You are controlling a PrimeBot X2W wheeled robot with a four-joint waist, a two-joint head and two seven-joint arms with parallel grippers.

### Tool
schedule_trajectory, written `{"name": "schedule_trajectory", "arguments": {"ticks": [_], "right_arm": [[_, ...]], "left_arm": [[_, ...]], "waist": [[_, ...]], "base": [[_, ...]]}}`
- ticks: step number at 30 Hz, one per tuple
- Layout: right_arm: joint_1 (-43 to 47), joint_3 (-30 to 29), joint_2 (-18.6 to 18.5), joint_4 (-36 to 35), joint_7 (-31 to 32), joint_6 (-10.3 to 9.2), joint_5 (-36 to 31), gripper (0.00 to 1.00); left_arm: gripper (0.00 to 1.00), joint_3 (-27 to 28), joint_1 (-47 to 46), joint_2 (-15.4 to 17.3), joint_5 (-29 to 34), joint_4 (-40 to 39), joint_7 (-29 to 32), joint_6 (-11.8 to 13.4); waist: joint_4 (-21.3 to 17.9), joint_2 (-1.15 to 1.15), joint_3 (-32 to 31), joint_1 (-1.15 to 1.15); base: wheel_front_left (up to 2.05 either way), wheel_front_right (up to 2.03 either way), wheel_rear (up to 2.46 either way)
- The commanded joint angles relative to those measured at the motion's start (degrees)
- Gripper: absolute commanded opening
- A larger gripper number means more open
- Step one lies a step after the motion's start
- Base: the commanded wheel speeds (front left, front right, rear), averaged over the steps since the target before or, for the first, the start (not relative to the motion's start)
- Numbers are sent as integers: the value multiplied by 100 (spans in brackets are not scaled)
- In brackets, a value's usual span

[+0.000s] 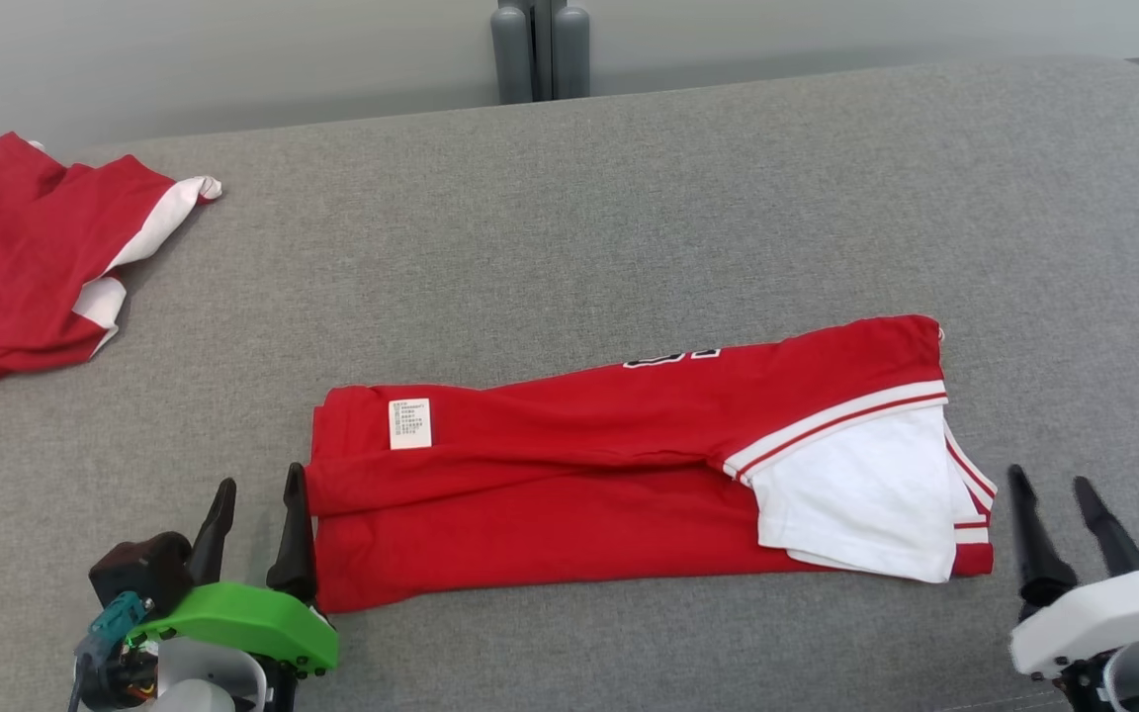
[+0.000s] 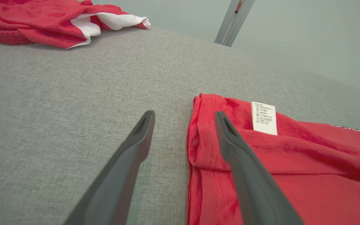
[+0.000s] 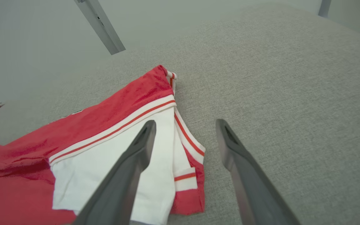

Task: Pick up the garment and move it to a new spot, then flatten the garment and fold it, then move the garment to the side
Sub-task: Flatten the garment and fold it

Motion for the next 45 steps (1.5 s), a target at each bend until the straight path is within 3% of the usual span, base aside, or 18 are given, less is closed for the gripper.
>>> {"name": "schedule_trajectory", "arguments": {"ticks": [1, 6, 13, 24, 32, 33, 34, 37, 38, 45], "right_arm": [[82, -198, 13, -86, -37, 0, -88, 100], [49, -559, 46, -248, 65, 1, -455, 100], [-397, -153, -221, -33, 612, 0, -600, 100], [-1264, 306, -756, 1579, 1290, 0, -642, 100], [-1572, 564, -844, 2548, 1623, 1, -390, 100], [-1591, 616, -824, 2594, 1659, 2, -330, 75], [-1609, 674, -813, 2630, 1684, 3, -268, 36], [-1634, 811, -832, 2688, 1692, 3, -160, 5], [-1665, 853, -835, 2705, 1659, 3, -138, 0], [-1918, 774, -986, 2718, 1288, -4, -110, 0]], "left_arm": [[100, 54, 129, 15, 109, -113, -35, 72], [100, 176, 299, 38, 398, -470, -49, 296], [100, 166, 271, -139, 656, -691, -49, 392], [100, 55, 164, -304, 797, -646, -49, 297], [100, 130, 233, -270, 842, -649, -44, 318], [100, 135, 246, -266, 841, -651, -44, 322], [100, 142, 261, -261, 844, -653, -44, 328], [100, 157, 293, -248, 851, -658, -44, 347], [100, 152, 295, -250, 858, -661, -44, 341], [100, 117, 265, -246, 846, -672, -44, 343]], "waist": [[21, 0, -31, 0], [63, 0, -77, 0], [190, 0, -127, 0], [706, 0, -130, 0], [969, 0, -161, 0], [977, 0, -169, 0], [982, 0, -182, 0], [957, 0, -214, 0], [930, 0, -223, 0], [637, 0, -249, 0]], "base": [[0, 0, 0], [0, 0, 0], [0, 0, 0], [0, 0, 0], [0, 0, 0], [0, 0, 0], [0, 0, 0], [0, 0, 0], [0, 0, 0], [0, 0, 0]]}}
